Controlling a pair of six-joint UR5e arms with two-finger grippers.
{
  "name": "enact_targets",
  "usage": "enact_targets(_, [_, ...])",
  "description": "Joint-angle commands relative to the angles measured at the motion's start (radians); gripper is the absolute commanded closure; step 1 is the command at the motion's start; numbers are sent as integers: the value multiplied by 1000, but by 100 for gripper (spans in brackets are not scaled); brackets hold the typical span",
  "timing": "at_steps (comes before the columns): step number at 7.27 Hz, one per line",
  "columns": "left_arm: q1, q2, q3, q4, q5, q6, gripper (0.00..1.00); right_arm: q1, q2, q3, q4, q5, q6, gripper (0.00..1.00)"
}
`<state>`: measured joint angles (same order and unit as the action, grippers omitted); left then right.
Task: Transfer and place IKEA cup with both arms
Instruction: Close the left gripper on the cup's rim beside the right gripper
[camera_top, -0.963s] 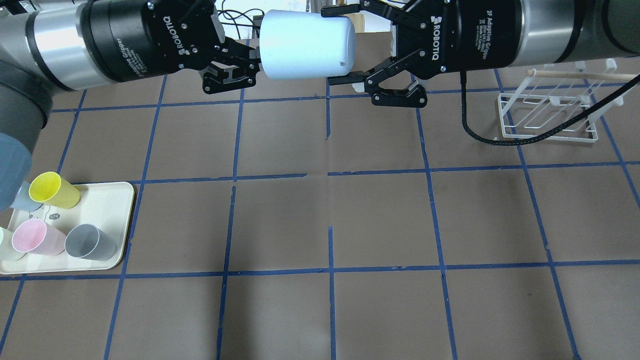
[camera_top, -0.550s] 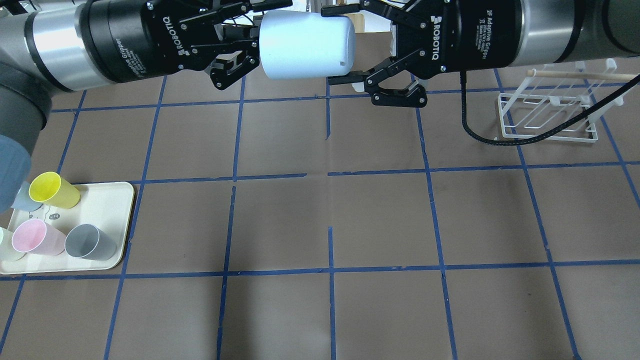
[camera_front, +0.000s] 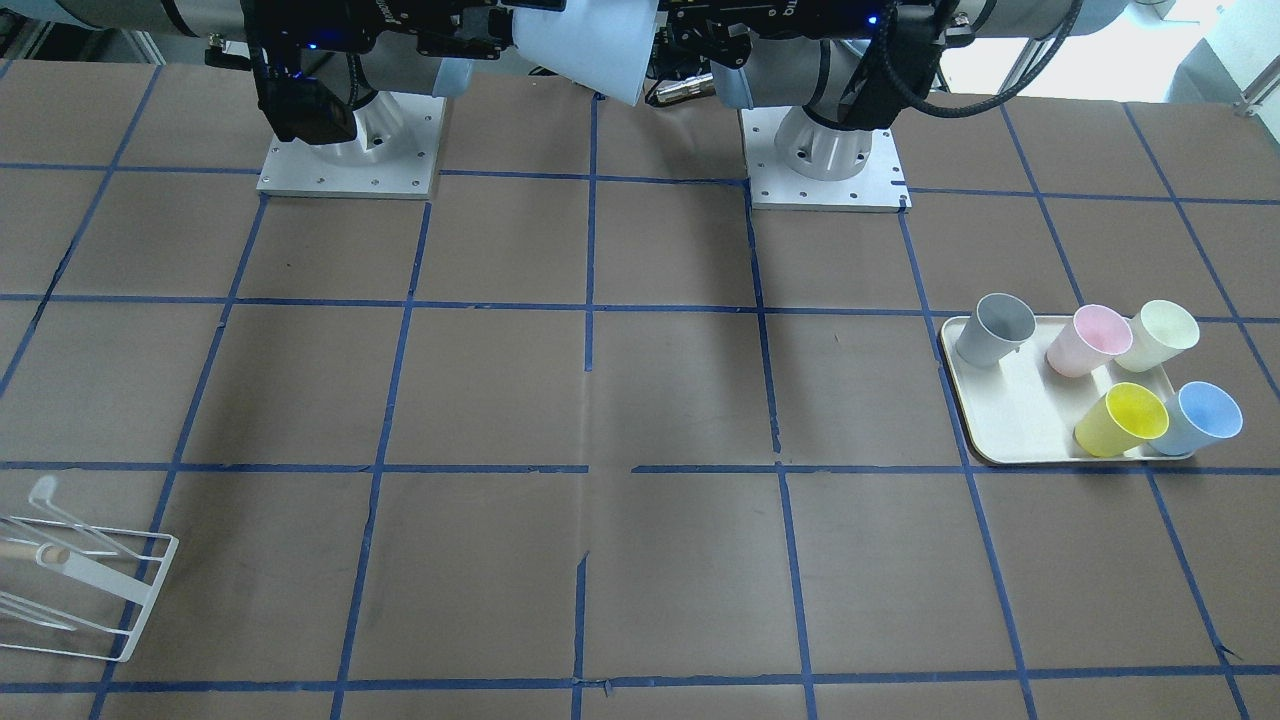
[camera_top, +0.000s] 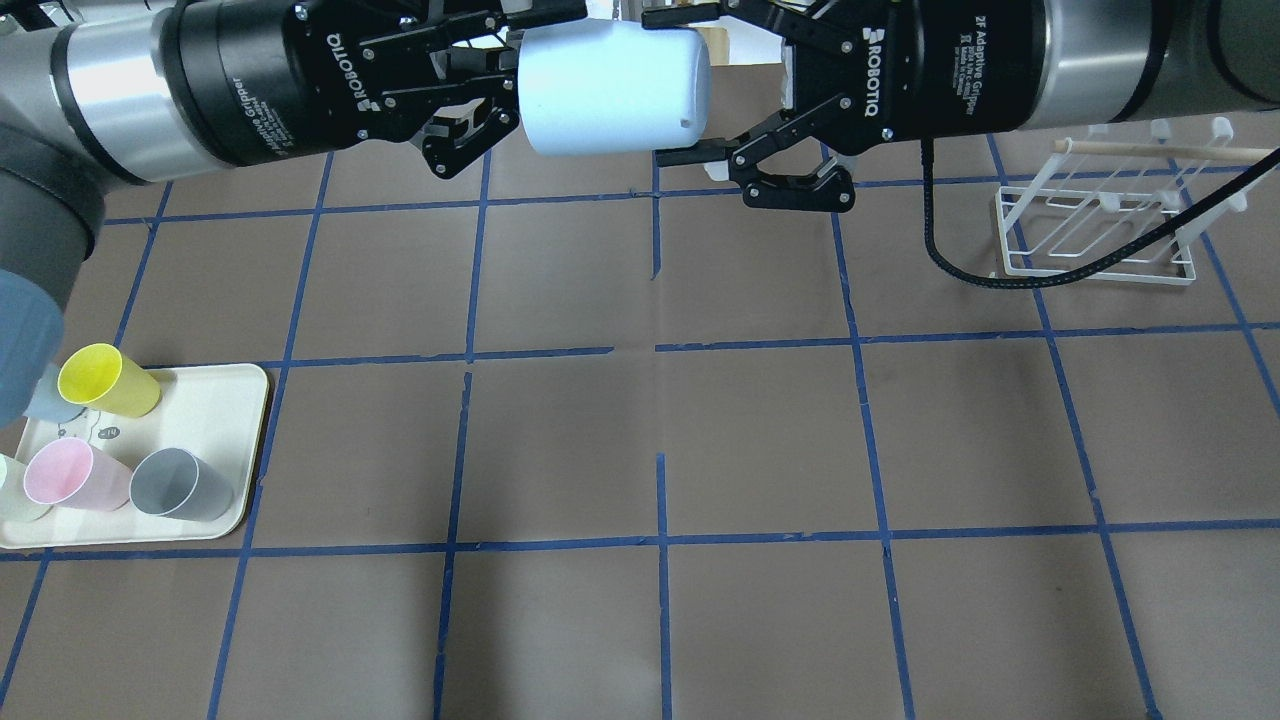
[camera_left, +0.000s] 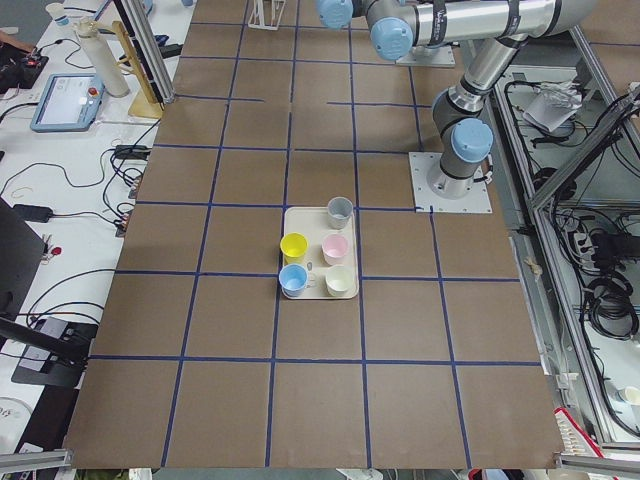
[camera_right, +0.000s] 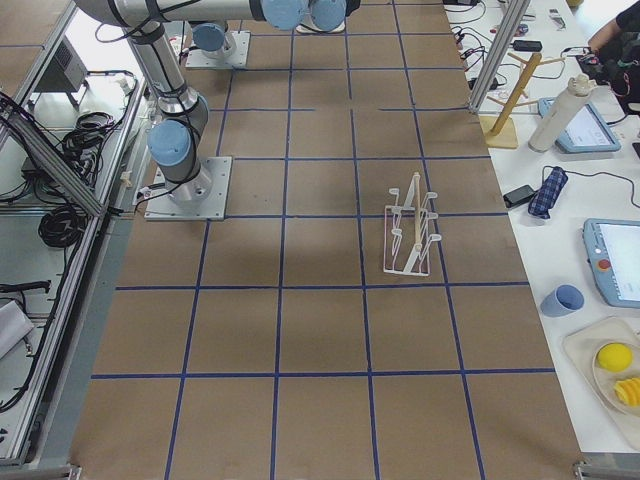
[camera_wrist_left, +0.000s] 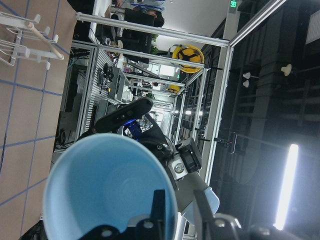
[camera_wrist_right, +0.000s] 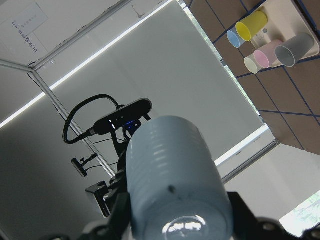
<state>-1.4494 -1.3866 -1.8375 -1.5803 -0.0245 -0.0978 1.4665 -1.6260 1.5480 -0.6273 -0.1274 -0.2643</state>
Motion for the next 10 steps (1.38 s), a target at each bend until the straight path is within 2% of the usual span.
enact_targets(1, [1,0,-2,0,1,1,74,0,0,-2,0,-1,5,54])
enact_targets(2, [1,0,0,0,-2,1,79,0,-2,-3,1,0,5,54])
enact_targets(4, [1,0,-2,-1,-2,0,79,0,-2,-3,1,2,7,53])
enact_targets(6, [0,0,-2,0,-2,0,80,0,0,-3,-24,-1,7,43])
enact_targets(8, [1,0,-2,-1,-2,-2,87,0,0,-3,-32,3,22,42])
enact_targets(10, [1,0,-2,-1,0,-20,87,0,0,-5,-32,2,23,40])
